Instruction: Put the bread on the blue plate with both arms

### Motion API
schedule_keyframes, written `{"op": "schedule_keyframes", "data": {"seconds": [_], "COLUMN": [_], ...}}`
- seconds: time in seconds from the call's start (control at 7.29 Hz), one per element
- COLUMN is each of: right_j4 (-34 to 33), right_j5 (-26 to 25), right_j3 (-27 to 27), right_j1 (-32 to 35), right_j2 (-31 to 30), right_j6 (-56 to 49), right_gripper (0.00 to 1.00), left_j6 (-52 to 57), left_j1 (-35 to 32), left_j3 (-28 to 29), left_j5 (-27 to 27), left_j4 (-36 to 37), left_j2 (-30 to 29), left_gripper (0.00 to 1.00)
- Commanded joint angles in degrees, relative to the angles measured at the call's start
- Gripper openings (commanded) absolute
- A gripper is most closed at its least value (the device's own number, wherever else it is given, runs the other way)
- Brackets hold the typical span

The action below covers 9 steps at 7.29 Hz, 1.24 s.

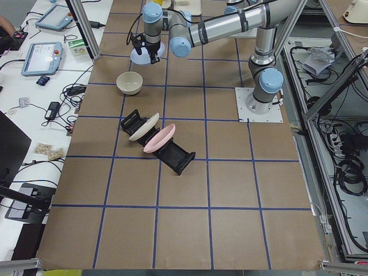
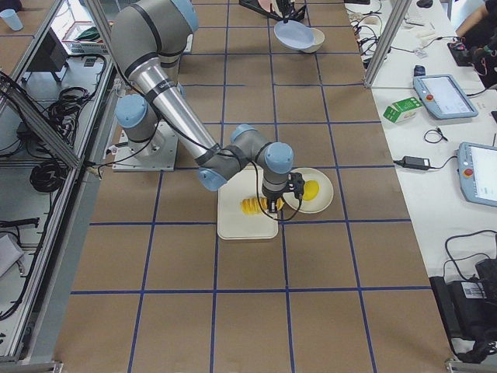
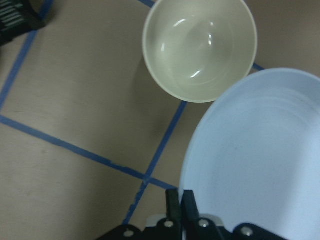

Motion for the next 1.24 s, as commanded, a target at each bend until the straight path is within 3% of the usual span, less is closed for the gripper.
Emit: {"op": "schedule_keyframes", "data": {"seconds": [0.0,0.55,0.96,1.1], "right_j4": [6.24,8.63,9.26,9.00], "right_j5": [1.56,4.37,6.21,6.30], "right_j3": [-0.70,-1.84,-2.82,-2.82], "right_j1": [6.37,16.94,25.73,28.02], "right_j2": [-5.49,-6.31,-5.87,-5.95], "right_j6": [5.92,18.24,30.54,34.06], "right_gripper": [0.34,0.36,0.34,0.34], "left_j6": [-5.54,-7.94,-7.15,-7.32], "left_j1": [-7.10,-11.70,-12.05,-12.05], "left_j3": [-4.41,-7.24,-7.76,-8.55], "left_j5": [-0.06,-0.15,0.02,0.28], "left_j4": [11.12,13.63,13.46,13.46], "left_j2": [-3.54,-7.94,-7.95,-7.95], "left_gripper": [0.00,0.00,0.00,0.48]}}
